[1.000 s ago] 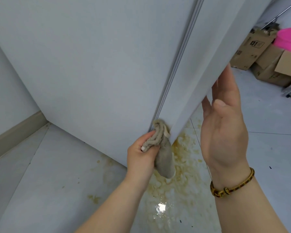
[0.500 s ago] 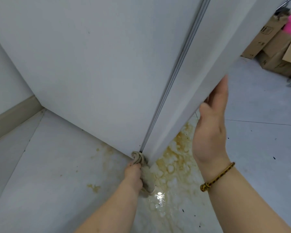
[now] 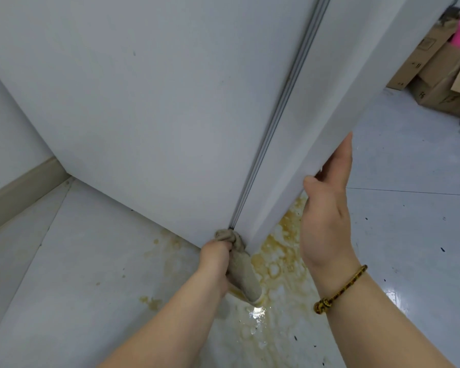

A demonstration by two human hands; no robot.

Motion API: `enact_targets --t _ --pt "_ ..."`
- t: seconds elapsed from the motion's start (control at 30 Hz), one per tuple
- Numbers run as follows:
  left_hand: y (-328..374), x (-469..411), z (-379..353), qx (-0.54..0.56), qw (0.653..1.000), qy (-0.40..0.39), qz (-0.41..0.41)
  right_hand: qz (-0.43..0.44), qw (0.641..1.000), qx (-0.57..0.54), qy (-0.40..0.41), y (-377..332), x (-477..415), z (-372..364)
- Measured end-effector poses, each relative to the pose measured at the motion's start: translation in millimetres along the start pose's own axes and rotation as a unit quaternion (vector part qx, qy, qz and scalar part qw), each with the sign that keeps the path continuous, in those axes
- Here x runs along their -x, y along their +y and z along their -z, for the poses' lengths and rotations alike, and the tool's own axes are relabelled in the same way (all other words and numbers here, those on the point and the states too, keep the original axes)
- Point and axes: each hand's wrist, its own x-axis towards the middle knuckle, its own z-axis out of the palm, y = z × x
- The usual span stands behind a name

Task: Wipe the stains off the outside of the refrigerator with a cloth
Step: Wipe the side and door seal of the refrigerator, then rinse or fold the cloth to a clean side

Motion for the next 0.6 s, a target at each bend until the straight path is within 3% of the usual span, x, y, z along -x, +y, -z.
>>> enact_targets --t 0.17,0.33,0.43,0.5,0.6 --pt "26 28 8 0.011 0.993 -0.073 -0.091 -0.016 0.999 0.023 0.023 -8 1 -11" --pt "0 14 2 -0.041 0.992 -0.001 -0.123 -0.028 0.999 0.013 0.012 -8 2 -7" --pt "-1 14 2 -0.054 0.994 0.006 -0.093 -0.031 0.999 0.02 0.0 -7 2 -2" --pt "15 25 5 -0.037 0.995 -0.027 -0.087 -0.029 0.999 0.017 0.004 -6 2 -1" --pt "54 44 11 -0.025 0.985 -0.138 -0.103 -0.018 0.999 0.029 0.031 -5 4 -9"
